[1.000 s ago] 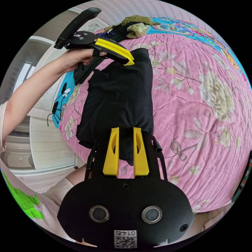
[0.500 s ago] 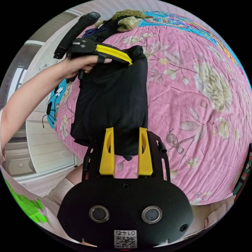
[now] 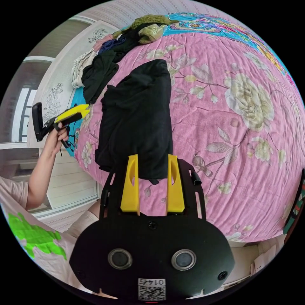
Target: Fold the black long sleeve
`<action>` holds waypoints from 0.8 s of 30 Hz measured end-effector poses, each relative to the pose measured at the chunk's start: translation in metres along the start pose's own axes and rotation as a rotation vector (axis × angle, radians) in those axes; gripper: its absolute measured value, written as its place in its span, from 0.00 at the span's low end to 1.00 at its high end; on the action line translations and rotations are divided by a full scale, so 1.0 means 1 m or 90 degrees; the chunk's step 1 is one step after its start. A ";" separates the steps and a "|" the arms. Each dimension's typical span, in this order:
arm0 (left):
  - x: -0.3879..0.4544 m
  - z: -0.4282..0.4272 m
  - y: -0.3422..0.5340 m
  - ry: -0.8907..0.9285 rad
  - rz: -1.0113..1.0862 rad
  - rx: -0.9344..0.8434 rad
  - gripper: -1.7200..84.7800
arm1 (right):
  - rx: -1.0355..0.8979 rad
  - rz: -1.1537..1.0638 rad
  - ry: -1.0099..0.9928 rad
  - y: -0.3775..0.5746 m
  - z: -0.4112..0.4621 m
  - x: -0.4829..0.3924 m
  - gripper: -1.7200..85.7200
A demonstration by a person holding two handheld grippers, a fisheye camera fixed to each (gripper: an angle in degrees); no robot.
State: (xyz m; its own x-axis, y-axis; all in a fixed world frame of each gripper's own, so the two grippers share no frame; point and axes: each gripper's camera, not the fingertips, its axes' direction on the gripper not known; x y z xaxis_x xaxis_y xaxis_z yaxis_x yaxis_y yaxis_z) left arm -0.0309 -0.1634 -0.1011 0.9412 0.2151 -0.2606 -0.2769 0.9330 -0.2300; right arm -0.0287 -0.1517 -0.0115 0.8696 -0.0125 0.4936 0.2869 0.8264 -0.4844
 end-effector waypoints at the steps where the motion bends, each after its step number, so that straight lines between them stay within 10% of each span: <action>1: -0.002 0.001 0.012 -0.003 -0.009 -0.009 0.17 | -0.007 0.005 -0.013 0.001 0.003 0.006 0.17; 24: -0.054 0.073 0.144 0.246 -0.234 -0.091 0.16 | -0.028 0.078 -0.106 -0.009 0.040 0.093 0.14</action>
State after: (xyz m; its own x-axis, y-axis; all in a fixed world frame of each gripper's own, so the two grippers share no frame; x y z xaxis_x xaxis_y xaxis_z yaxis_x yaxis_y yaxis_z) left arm -0.1078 -0.0200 -0.0514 0.8489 -0.2643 -0.4577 0.0083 0.8726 -0.4884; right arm 0.0337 -0.1378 0.0672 0.8213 0.1836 0.5401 0.2031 0.7906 -0.5776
